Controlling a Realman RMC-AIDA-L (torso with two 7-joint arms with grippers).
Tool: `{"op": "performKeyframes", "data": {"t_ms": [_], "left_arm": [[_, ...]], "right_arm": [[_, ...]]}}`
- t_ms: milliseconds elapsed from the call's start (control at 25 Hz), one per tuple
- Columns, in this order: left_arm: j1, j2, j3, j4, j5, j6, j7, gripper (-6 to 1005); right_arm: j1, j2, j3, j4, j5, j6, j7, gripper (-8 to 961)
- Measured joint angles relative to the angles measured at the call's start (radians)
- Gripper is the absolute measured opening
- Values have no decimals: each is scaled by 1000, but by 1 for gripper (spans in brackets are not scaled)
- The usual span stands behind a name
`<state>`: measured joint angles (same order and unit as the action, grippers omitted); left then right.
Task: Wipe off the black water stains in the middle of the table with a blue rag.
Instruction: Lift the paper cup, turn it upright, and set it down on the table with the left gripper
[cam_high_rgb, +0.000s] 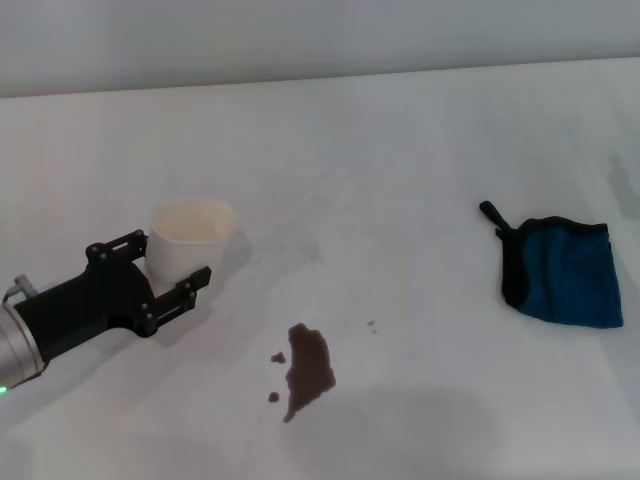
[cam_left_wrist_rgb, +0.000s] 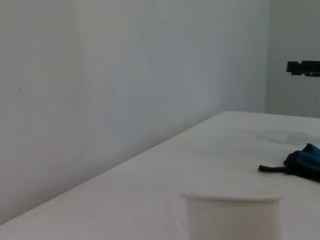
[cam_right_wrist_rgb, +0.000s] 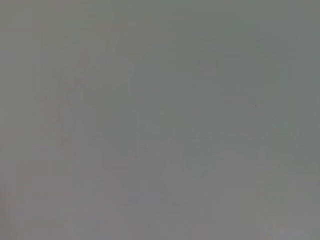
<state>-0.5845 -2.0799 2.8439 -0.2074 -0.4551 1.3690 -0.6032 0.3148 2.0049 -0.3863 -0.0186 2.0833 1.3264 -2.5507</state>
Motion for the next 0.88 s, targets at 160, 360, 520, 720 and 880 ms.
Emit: {"op": "performKeyframes", "data": {"t_ms": [160, 360, 520, 720, 880], "left_arm": [[15, 0, 0, 30, -8, -35, 32, 596], [25, 0, 0, 74, -7, -84, 70, 594], [43, 0, -1, 102, -10, -101, 124, 595], [67, 0, -2, 142, -15, -156, 196, 597], [80, 0, -3, 150, -16, -179, 212, 601]], "right_arm": [[1, 0, -2, 6, 0, 0, -3, 666], [-4, 0, -2, 7, -2, 0, -2, 665], [-8, -1, -2, 7, -2, 1, -1, 665], [-10, -1, -2, 7, -2, -3, -2, 664], [-9, -1, -2, 5, -2, -5, -2, 664]]}}
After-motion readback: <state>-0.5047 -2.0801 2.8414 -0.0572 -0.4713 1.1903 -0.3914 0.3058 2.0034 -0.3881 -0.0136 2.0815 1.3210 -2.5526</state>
